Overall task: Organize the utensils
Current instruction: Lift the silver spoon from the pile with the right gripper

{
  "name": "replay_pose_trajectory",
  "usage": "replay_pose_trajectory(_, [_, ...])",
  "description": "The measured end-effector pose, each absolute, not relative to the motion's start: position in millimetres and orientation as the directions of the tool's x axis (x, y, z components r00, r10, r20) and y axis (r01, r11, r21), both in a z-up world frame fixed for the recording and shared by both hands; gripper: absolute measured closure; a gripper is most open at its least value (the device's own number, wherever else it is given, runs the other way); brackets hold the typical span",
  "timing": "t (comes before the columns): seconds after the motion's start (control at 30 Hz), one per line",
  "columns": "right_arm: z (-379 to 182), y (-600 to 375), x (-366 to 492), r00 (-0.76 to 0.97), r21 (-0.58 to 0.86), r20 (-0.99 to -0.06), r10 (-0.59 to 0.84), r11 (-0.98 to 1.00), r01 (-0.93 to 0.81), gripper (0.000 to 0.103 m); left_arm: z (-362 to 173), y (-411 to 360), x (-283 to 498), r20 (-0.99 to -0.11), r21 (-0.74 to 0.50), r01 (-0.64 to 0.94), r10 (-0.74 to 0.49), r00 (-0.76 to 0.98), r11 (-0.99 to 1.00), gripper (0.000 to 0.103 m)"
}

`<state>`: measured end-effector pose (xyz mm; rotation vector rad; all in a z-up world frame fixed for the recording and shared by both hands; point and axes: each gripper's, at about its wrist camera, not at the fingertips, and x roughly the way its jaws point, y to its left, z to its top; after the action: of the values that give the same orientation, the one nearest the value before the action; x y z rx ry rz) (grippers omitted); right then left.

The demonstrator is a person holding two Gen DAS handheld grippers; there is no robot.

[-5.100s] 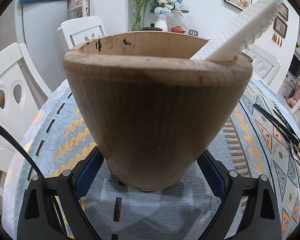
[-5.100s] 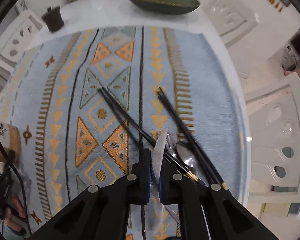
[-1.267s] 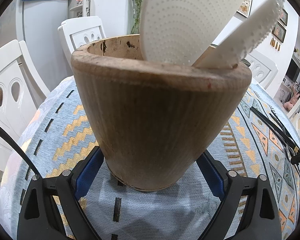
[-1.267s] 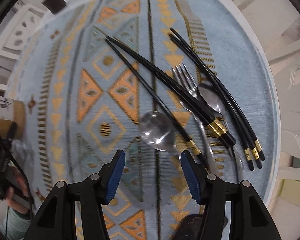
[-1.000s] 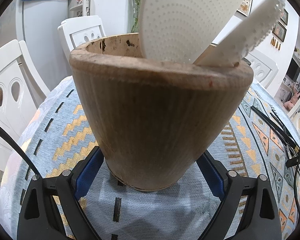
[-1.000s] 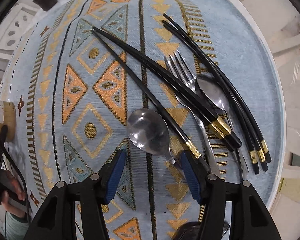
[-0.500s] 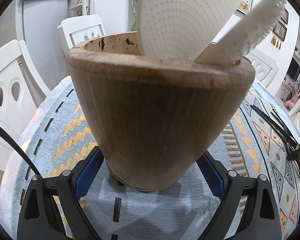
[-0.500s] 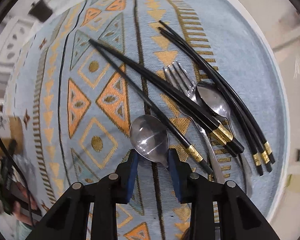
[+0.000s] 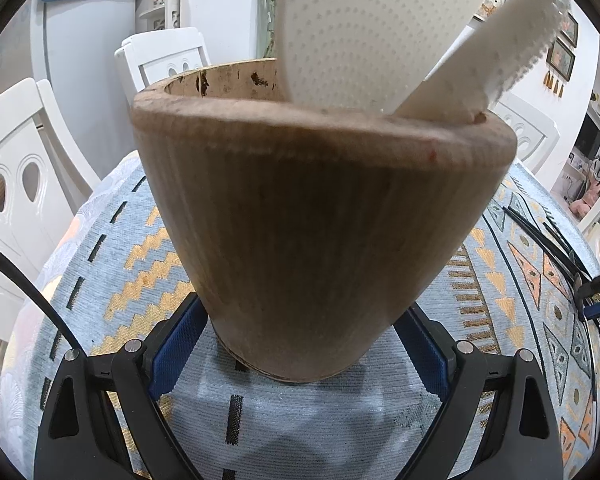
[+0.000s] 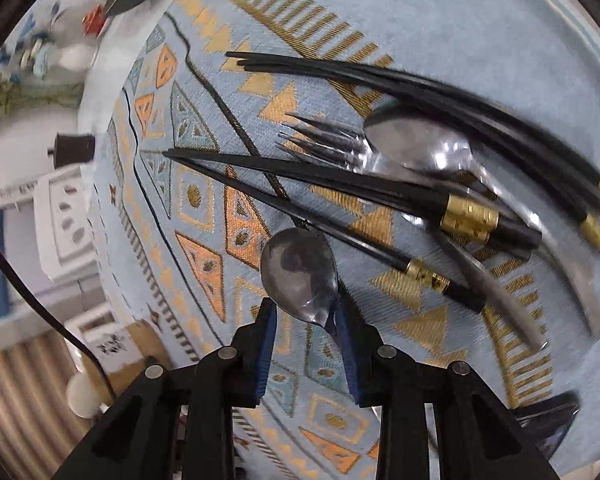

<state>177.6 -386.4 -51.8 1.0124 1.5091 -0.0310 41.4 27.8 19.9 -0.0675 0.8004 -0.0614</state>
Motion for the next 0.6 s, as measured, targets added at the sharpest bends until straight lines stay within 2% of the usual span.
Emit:
replay_pose_trajectory(0.07, [-58,-391,164,0.185,0.589,-0.753,0.631,0.523,0.616,0.065,20,27,42,-0.715,-0.083,0.029,-0.08,0.695,0.996,0.01])
replay_pose_trajectory(0.13, [-53,-386,163,0.206,0.615,-0.738,0.643,0.515,0.597,0.064,20,28,42,-0.715,-0.083,0.029,-0.08,0.694,0.996,0.01])
replay_pose_trajectory(0.3, [-27,-369,169,0.157,0.517,-0.846,0.51,0.71,0.479,0.061,20,28,42,-0.715,-0.083,0.03,-0.08,0.694,0.996,0.01])
replay_pose_trajectory(0.43, [-31,-354,169,-0.006,0.273,-0.955,0.295,0.89,0.366,0.061,20,28,42,-0.715,-0.083,0.029,-0.08,0.694,0.996,0.01])
replay_pose_trajectory(0.5, [-39,-341,165,-0.047,0.261,-0.955,0.293,0.904,0.338,0.06,20,28,42,-0.715,-0.083,0.029,-0.08,0.694,0.996,0.01])
replay_pose_trajectory(0.6, [-36,-327,159,-0.007,0.292,-0.95,0.311,0.899,0.327,0.059,20,28,42,-0.716,-0.081,0.029,-0.078,0.694,0.996,0.01])
